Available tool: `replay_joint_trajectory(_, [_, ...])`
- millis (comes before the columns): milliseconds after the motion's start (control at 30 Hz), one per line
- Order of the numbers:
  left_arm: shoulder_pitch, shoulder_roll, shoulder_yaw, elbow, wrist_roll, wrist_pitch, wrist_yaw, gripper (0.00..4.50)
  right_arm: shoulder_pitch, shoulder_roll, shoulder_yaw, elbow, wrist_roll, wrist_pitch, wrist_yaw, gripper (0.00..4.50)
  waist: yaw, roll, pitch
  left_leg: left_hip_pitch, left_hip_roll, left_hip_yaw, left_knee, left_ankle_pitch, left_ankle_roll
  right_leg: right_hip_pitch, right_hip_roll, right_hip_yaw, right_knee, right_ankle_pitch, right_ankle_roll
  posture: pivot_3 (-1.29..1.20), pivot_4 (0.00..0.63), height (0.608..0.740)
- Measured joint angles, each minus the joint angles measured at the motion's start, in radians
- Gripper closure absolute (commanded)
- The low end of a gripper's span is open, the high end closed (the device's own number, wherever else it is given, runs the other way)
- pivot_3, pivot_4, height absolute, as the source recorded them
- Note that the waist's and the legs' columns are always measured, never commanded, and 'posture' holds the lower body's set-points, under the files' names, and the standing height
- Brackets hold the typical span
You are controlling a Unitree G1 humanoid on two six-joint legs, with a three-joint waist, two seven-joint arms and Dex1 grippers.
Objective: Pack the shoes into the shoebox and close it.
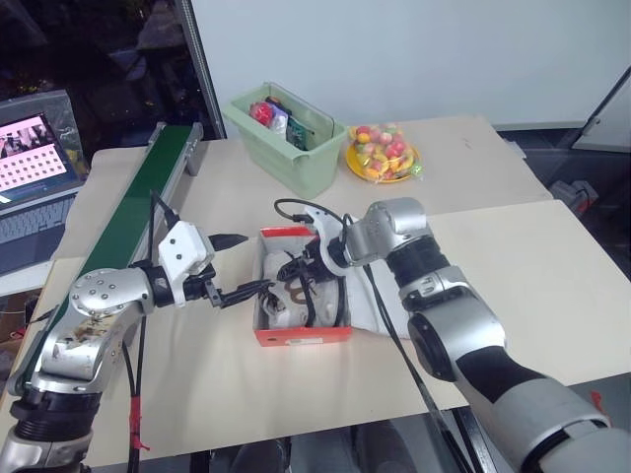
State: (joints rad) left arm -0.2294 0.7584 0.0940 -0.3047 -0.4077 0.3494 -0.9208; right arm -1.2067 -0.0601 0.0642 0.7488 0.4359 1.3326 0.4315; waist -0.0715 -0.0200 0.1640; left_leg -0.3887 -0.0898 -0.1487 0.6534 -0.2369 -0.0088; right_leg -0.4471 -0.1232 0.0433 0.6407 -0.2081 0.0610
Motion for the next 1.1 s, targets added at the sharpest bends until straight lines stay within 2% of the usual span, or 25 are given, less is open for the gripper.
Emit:
replay_joint_trajectory(133, [-0.002, -0.001, -0.005, 0.008, 0.001, 0.000, 0.000, 0.00, -0.035, -0.039, -0.077, -0.083, 0.010, 0.041, -0.007, 0.67, 0.001, 0.000, 0.000, 0.000, 0.000, 0.000, 0.001, 0.000, 0.000, 0.000, 0.000, 0.000, 0.000, 0.000, 0.000, 0.00, 0.150, 0.740])
replay_joint_trajectory(300, [-0.025, -0.009, -0.027, 0.020, 0.003, 0.000, -0.002, 0.00, -0.017, -0.088, -0.190, -0.305, 0.062, 0.190, -0.021, 0.67, 0.002, 0.000, 0.000, -0.001, 0.000, 0.000, 0.002, 0.000, 0.000, 0.000, 0.000, 0.000, 0.000, 0.000, 0.000, 0.00, 0.150, 0.740])
replay_joint_trajectory(367, [-0.039, -0.016, -0.034, 0.029, 0.009, -0.002, -0.001, 0.00, 0.050, -0.136, -0.204, -0.469, 0.117, 0.237, 0.006, 0.67, 0.003, 0.000, 0.000, -0.002, 0.000, 0.000, 0.003, -0.001, 0.001, 0.000, 0.000, -0.001, 0.000, 0.000, 0.000, 0.00, 0.150, 0.740])
replay_joint_trajectory(400, [-0.049, -0.025, -0.040, 0.035, 0.010, -0.003, 0.001, 0.00, 0.149, -0.228, -0.186, -0.645, 0.194, 0.253, 0.068, 0.67, 0.012, 0.000, 0.000, -0.003, 0.000, 0.000, 0.005, -0.001, 0.002, 0.001, -0.001, -0.003, -0.001, -0.001, 0.001, 0.00, 0.150, 0.740])
replay_joint_trajectory(433, [-0.044, -0.025, -0.038, 0.038, 0.010, -0.003, 0.002, 0.00, 0.192, -0.269, -0.185, -0.703, 0.228, 0.263, 0.095, 0.67, 0.016, 0.000, 0.000, -0.003, 0.000, 0.001, 0.006, -0.002, 0.002, 0.002, -0.001, -0.003, -0.001, -0.001, 0.001, 0.00, 0.150, 0.740])
replay_joint_trajectory(533, [-0.050, -0.037, -0.042, 0.053, 0.014, -0.001, 0.010, 0.00, 0.368, -0.411, -0.185, -0.918, 0.346, 0.274, 0.165, 1.53, 0.019, 0.000, 0.000, -0.002, 0.000, 0.006, 0.007, -0.003, 0.003, 0.002, -0.002, -0.001, -0.001, -0.001, 0.001, 0.00, 0.150, 0.740])
replay_joint_trajectory(633, [-0.049, -0.048, -0.047, 0.053, 0.015, -0.001, 0.014, 0.00, 0.503, -0.477, -0.223, -1.052, 0.412, 0.274, 0.174, 2.45, 0.018, -0.001, 0.000, 0.002, 0.000, 0.013, 0.007, -0.004, 0.004, 0.004, -0.003, -0.001, -0.001, -0.001, 0.001, 0.00, 0.150, 0.740])
replay_joint_trajectory(700, [-0.046, -0.055, -0.052, 0.049, 0.014, -0.002, 0.014, 0.00, 0.625, -0.514, -0.292, -1.161, 0.473, 0.274, 0.181, 3.12, 0.027, -0.001, 0.000, 0.003, 0.001, 0.014, 0.007, -0.004, 0.005, 0.006, -0.003, -0.002, -0.006, -0.001, 0.002, 0.00, 0.150, 0.740])
replay_joint_trajectory(767, [-0.044, -0.054, -0.054, 0.058, 0.015, -0.001, 0.012, 0.00, 0.803, -0.573, -0.372, -1.304, 0.572, 0.274, 0.207, 3.94, 0.035, -0.001, 0.000, 0.004, 0.001, 0.014, 0.007, -0.005, 0.005, 0.008, -0.002, -0.002, -0.008, -0.001, 0.002, 0.00, 0.150, 0.740])
replay_joint_trajectory(833, [-0.050, -0.053, -0.054, 0.067, 0.015, -0.001, 0.007, 0.00, 0.961, -0.647, -0.386, -1.431, 0.624, 0.272, 0.239, 4.48, 0.041, -0.001, 0.000, 0.004, 0.001, 0.014, 0.008, -0.005, 0.006, 0.010, -0.003, -0.002, -0.009, -0.001, 0.002, 0.00, 0.150, 0.740])
replay_joint_trajectory(900, [-0.067, -0.054, -0.058, 0.082, 0.015, -0.001, 0.002, 0.00, 1.096, -0.686, -0.363, -1.523, 0.639, 0.258, 0.246, 4.48, 0.044, -0.002, -0.001, 0.006, 0.001, 0.016, 0.008, -0.005, 0.007, 0.012, -0.003, -0.002, -0.011, 0.000, 0.003, 0.00, 0.150, 0.740])
replay_joint_trajectory(967, [-0.089, -0.057, -0.064, 0.087, 0.016, -0.003, -0.003, 0.00, 1.188, -0.710, -0.252, -1.550, 0.580, 0.214, 0.207, 4.48, 0.041, -0.003, -0.001, 0.010, 0.001, 0.017, 0.008, -0.005, 0.007, 0.017, -0.003, -0.001, -0.012, 0.001, 0.004, 0.00, 0.150, 0.740])
replay_joint_trajectory(1100, [-0.094, -0.058, -0.072, 0.089, 0.018, -0.006, -0.014, 0.00, 1.257, -0.672, -0.062, -1.481, 0.392, 0.096, 0.073, 4.48, 0.039, -0.005, 0.000, 0.020, 0.003, 0.018, 0.008, -0.006, 0.007, 0.027, -0.003, -0.001, -0.016, -0.003, 0.013, 0.00, 0.150, 0.740])
